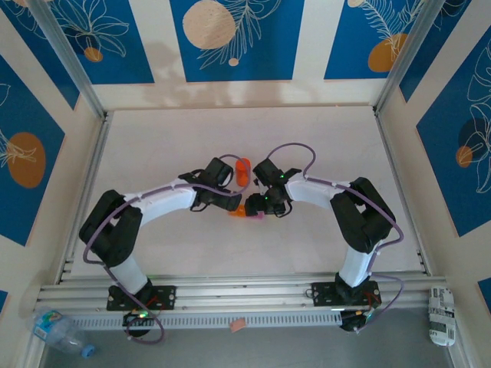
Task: Sort the pills into containers
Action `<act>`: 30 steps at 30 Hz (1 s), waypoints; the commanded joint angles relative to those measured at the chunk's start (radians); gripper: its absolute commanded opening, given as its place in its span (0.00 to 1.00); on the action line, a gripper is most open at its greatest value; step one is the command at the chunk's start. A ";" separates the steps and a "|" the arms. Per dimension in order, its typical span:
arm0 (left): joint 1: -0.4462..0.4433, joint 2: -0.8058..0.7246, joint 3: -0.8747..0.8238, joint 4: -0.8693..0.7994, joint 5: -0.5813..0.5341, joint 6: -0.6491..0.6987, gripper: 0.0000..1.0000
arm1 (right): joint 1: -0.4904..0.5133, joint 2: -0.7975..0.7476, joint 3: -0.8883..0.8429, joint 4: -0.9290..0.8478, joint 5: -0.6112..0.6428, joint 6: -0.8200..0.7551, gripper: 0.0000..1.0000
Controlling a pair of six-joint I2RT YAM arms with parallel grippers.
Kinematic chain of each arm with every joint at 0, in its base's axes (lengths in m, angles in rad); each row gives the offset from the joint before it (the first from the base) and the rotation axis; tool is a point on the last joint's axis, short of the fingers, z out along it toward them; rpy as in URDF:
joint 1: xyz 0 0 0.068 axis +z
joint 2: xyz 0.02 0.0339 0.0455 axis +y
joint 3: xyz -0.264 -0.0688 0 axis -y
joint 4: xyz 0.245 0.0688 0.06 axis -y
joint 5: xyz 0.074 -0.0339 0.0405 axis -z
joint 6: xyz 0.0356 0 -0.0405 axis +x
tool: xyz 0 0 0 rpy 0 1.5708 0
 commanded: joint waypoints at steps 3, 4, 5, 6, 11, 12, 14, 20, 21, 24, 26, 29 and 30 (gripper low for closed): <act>0.018 0.040 0.031 0.003 -0.002 0.012 1.00 | 0.016 0.061 -0.036 -0.038 0.027 0.012 0.71; 0.018 0.048 0.031 0.005 -0.003 0.010 1.00 | 0.017 0.061 -0.037 -0.038 0.026 0.011 0.71; 0.019 0.052 0.030 0.007 -0.003 0.009 1.00 | 0.018 0.062 -0.039 -0.037 0.028 0.010 0.71; 0.020 0.057 0.027 0.007 -0.003 0.009 1.00 | 0.019 0.063 -0.039 -0.037 0.028 0.009 0.71; 0.019 0.063 0.020 0.013 0.005 0.001 1.00 | 0.018 0.069 -0.035 -0.039 0.030 0.005 0.70; 0.020 0.060 0.020 0.011 0.008 -0.002 1.00 | 0.018 0.071 -0.034 -0.041 0.029 0.003 0.71; 0.020 0.049 0.020 0.008 0.013 -0.006 1.00 | 0.016 0.072 -0.031 -0.044 0.031 0.000 0.70; 0.018 -0.026 0.022 -0.005 0.051 -0.024 1.00 | 0.004 0.071 0.007 -0.073 0.020 -0.022 0.71; 0.020 -0.040 0.022 -0.008 0.056 -0.029 1.00 | 0.001 0.068 0.019 -0.083 0.018 -0.027 0.72; 0.019 -0.087 0.020 -0.012 0.066 -0.037 1.00 | -0.009 0.049 0.053 -0.109 0.013 -0.042 0.75; 0.019 -0.109 0.021 -0.014 0.065 -0.039 1.00 | -0.021 0.034 0.071 -0.123 0.005 -0.048 0.76; 0.026 -0.143 0.020 -0.017 0.062 -0.043 1.00 | -0.041 0.009 0.096 -0.141 -0.015 -0.054 0.76; 0.031 -0.156 0.019 -0.017 0.060 -0.045 1.00 | -0.048 -0.002 0.103 -0.145 -0.020 -0.055 0.77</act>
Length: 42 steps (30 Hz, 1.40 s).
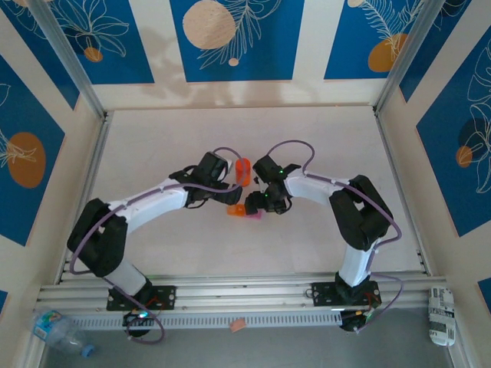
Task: Sort the pills into containers
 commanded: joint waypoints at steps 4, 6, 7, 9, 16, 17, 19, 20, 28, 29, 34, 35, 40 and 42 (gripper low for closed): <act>0.040 -0.097 -0.012 -0.007 0.001 -0.025 1.00 | -0.043 -0.076 0.055 -0.079 -0.033 -0.021 0.77; 0.052 -0.127 -0.027 -0.001 -0.015 -0.031 1.00 | -0.054 -0.099 0.071 -0.091 -0.037 -0.021 0.76; 0.060 -0.143 -0.035 0.002 -0.027 -0.032 1.00 | -0.061 -0.109 0.083 -0.098 -0.038 -0.021 0.76; 0.076 -0.172 -0.054 0.010 -0.054 -0.036 1.00 | -0.073 -0.119 0.117 -0.116 -0.039 -0.023 0.76; 0.177 -0.276 -0.160 0.087 -0.093 -0.120 1.00 | -0.091 -0.060 0.333 -0.204 -0.006 -0.051 0.76; 0.193 -0.286 -0.174 0.106 -0.084 -0.134 1.00 | -0.091 -0.045 0.365 -0.220 0.000 -0.054 0.77; 0.226 -0.298 -0.206 0.143 -0.059 -0.176 1.00 | -0.091 -0.004 0.440 -0.248 0.011 -0.057 0.77; 0.237 -0.299 -0.216 0.155 -0.050 -0.193 1.00 | -0.090 0.019 0.470 -0.259 0.015 -0.058 0.77; 0.310 -0.307 -0.278 0.208 -0.032 -0.304 1.00 | -0.056 0.212 0.729 -0.371 0.095 -0.091 0.80; 0.319 -0.310 -0.284 0.216 -0.023 -0.316 1.00 | -0.050 0.235 0.758 -0.385 0.107 -0.100 0.80; 0.352 -0.321 -0.307 0.236 0.024 -0.347 1.00 | -0.022 0.339 0.884 -0.448 0.173 -0.138 0.81; 0.355 -0.320 -0.303 0.231 0.036 -0.348 1.00 | -0.018 0.351 0.897 -0.451 0.176 -0.139 0.81; 0.362 -0.304 -0.280 0.193 0.077 -0.362 1.00 | 0.000 0.409 0.939 -0.458 0.172 -0.147 0.82; 0.362 -0.304 -0.281 0.191 0.081 -0.365 1.00 | 0.007 0.428 0.950 -0.461 0.175 -0.150 0.82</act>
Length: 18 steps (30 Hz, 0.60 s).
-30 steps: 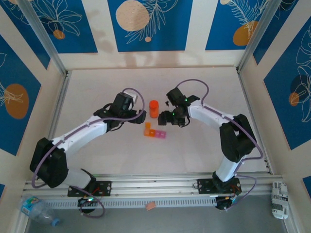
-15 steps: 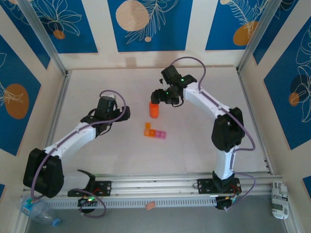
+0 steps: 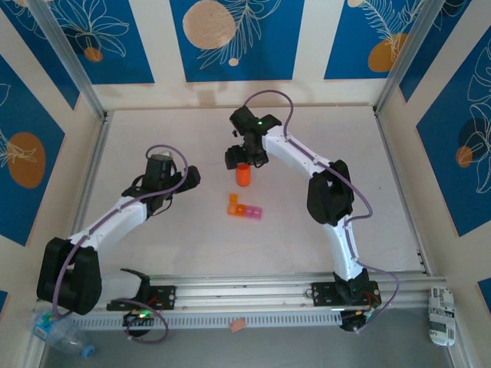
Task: Sort the pills into containers
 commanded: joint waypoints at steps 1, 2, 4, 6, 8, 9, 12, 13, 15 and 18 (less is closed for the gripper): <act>0.012 -0.008 0.016 -0.009 0.036 -0.022 1.00 | 0.013 0.041 0.041 -0.042 0.015 -0.024 0.81; 0.013 -0.010 0.014 -0.008 0.037 -0.022 1.00 | 0.014 0.044 0.039 -0.042 0.016 -0.025 0.80; 0.014 -0.011 0.008 0.001 0.041 -0.020 1.00 | 0.016 0.045 0.024 -0.039 0.022 -0.027 0.78; 0.014 -0.014 0.001 0.014 0.047 -0.025 1.00 | 0.015 0.044 0.010 -0.038 0.027 -0.028 0.76; 0.014 -0.019 -0.006 0.031 0.057 -0.031 1.00 | 0.015 0.041 -0.005 -0.035 0.030 -0.030 0.75; 0.014 -0.022 -0.009 0.042 0.063 -0.033 1.00 | 0.015 0.040 -0.010 -0.034 0.031 -0.032 0.74; 0.014 -0.026 -0.009 0.062 0.084 -0.036 1.00 | 0.015 0.038 -0.021 -0.032 0.033 -0.032 0.71; 0.014 -0.024 -0.006 0.064 0.093 -0.031 1.00 | 0.015 0.038 -0.025 -0.030 0.032 -0.031 0.70; 0.013 -0.022 0.005 0.059 0.113 -0.019 1.00 | 0.015 0.037 -0.029 -0.025 0.026 -0.029 0.69; 0.014 -0.021 0.020 0.039 0.135 0.000 1.00 | 0.015 0.043 -0.026 -0.020 0.020 -0.028 0.67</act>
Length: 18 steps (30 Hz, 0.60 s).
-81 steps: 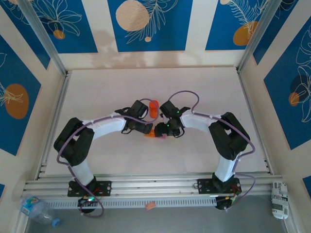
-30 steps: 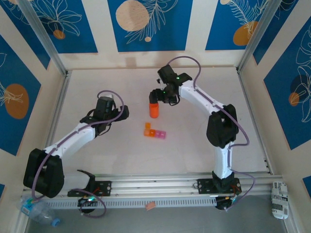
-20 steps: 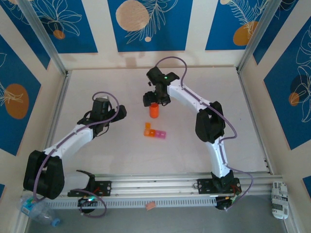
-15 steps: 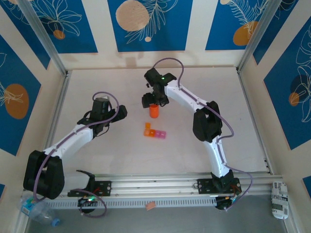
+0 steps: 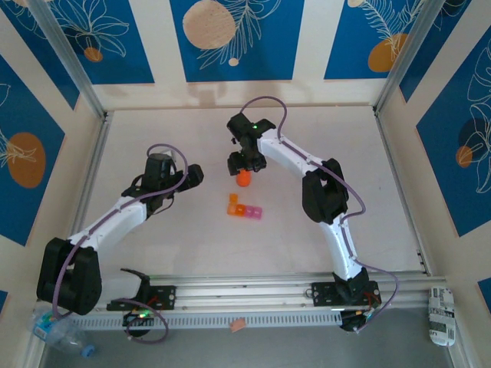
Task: Sort the pills into containers
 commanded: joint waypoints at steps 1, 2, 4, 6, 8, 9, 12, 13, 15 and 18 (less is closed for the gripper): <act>0.012 -0.021 0.025 -0.006 0.050 0.027 1.00 | 0.006 0.003 -0.006 -0.006 -0.010 -0.007 0.66; 0.012 -0.021 0.029 -0.018 0.053 0.035 1.00 | 0.004 0.007 0.002 -0.008 -0.013 -0.008 0.66; 0.013 -0.024 0.033 -0.033 0.057 0.050 1.00 | 0.006 0.014 0.015 -0.012 -0.012 -0.009 0.65; 0.012 -0.026 0.035 -0.040 0.063 0.058 1.00 | 0.004 0.019 0.023 -0.014 -0.013 -0.012 0.63; 0.012 -0.027 0.038 -0.045 0.071 0.065 1.00 | 0.004 0.022 0.027 -0.014 -0.014 -0.011 0.62; 0.012 -0.025 0.042 -0.048 0.074 0.069 1.00 | 0.003 0.023 0.029 -0.014 -0.014 -0.012 0.62; 0.012 -0.023 0.050 -0.058 0.083 0.077 1.00 | 0.003 0.030 0.035 -0.014 -0.019 -0.012 0.58; 0.012 -0.022 0.053 -0.060 0.089 0.080 1.00 | 0.003 0.031 0.036 -0.013 -0.021 -0.012 0.56; 0.012 -0.020 0.058 -0.064 0.099 0.082 1.00 | 0.003 0.033 0.038 -0.011 -0.027 -0.012 0.52; 0.012 -0.019 0.066 -0.071 0.118 0.085 1.00 | 0.001 0.033 0.035 -0.005 -0.039 -0.010 0.42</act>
